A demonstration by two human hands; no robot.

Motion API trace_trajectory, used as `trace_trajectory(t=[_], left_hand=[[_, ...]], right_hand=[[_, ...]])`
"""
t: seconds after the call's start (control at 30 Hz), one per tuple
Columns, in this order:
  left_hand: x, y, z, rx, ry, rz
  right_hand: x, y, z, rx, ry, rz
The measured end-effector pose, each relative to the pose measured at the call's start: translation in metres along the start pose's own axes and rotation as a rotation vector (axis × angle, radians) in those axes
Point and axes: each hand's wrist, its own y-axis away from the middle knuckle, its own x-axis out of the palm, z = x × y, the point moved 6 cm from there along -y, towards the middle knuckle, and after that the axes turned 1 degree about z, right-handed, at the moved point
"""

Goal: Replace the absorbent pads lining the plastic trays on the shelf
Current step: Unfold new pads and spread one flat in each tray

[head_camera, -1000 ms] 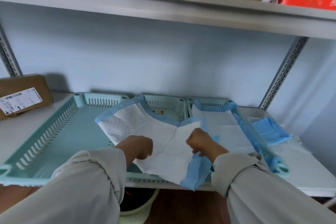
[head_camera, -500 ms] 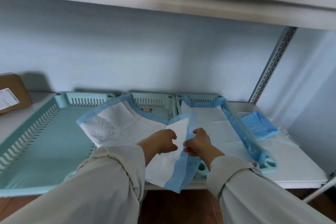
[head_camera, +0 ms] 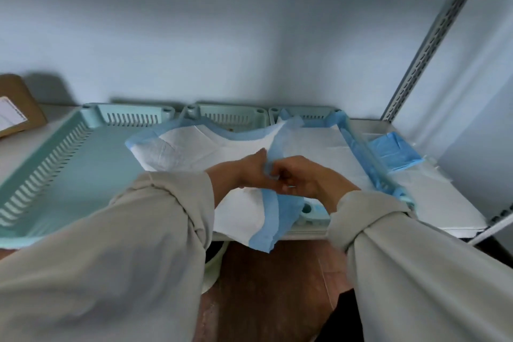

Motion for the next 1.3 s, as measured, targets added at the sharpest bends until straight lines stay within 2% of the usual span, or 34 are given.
trace_trajectory(t=[0.07,0.1,0.2,0.23,0.27,0.37,0.43,0.57,0.67,0.73,0.77,0.83,0.9,1.0,1.03,1.1,1.17,1.23,1.3], left_hand=[[0.003,0.003,0.001,-0.027,-0.062,-0.028],[0.002,0.013,-0.002,-0.049,-0.110,-0.048],[-0.006,0.026,0.004,-0.079,-0.273,-0.179],[-0.007,0.027,0.007,-0.084,-0.290,-0.204],[-0.009,0.027,0.010,-0.085,-0.293,-0.221],[-0.011,0.031,0.011,-0.091,-0.276,-0.238],[-0.015,0.032,0.010,-0.092,-0.307,-0.242],[-0.044,0.034,-0.007,-0.078,-0.513,-0.331],[-0.081,0.042,-0.041,0.012,-0.736,-0.494],[-0.101,0.053,-0.074,0.283,-0.935,-0.746],[-0.104,0.058,-0.086,0.372,-1.043,-0.789],[-0.094,0.061,-0.091,0.541,-1.214,-0.736],[-0.065,0.052,-0.072,0.610,-1.331,-0.602],[-0.016,0.045,-0.032,0.606,-1.336,-0.334],[-0.006,0.044,-0.022,0.544,-1.291,-0.266],[0.006,0.043,0.001,0.334,-1.121,-0.153],[0.012,0.039,0.025,0.141,-1.001,-0.141],[0.011,0.041,0.033,0.051,-0.903,-0.171],[0.004,0.040,0.039,-0.005,-0.791,-0.260]], right_hand=[[0.000,0.006,-0.002,-0.010,0.057,0.024],[-0.005,0.005,-0.002,-0.035,0.092,-0.035],[-0.038,0.004,0.001,-0.141,0.450,-0.457],[-0.047,0.008,-0.003,-0.120,0.535,-0.544],[-0.052,0.010,-0.010,-0.076,0.531,-0.547],[-0.044,0.007,-0.036,0.039,0.251,-0.341],[-0.040,0.002,-0.038,0.052,0.283,-0.353],[-0.026,-0.012,-0.009,-0.101,0.157,-0.374],[-0.030,-0.012,0.029,-0.337,0.027,-0.552],[-0.039,-0.006,0.050,-0.485,-0.140,-0.708],[-0.042,0.002,0.055,-0.533,-0.187,-0.776],[-0.047,0.014,0.051,-0.540,-0.206,-0.847],[-0.053,0.006,0.025,-0.394,-0.188,-0.814],[-0.043,-0.011,-0.027,-0.065,-0.362,-0.504],[-0.040,-0.012,-0.038,-0.001,-0.346,-0.432],[-0.041,-0.013,-0.050,0.011,-0.201,-0.405],[-0.043,-0.011,-0.050,-0.061,-0.098,-0.397],[-0.047,-0.009,-0.043,-0.136,0.012,-0.408],[-0.055,-0.008,-0.035,-0.218,0.171,-0.497]])
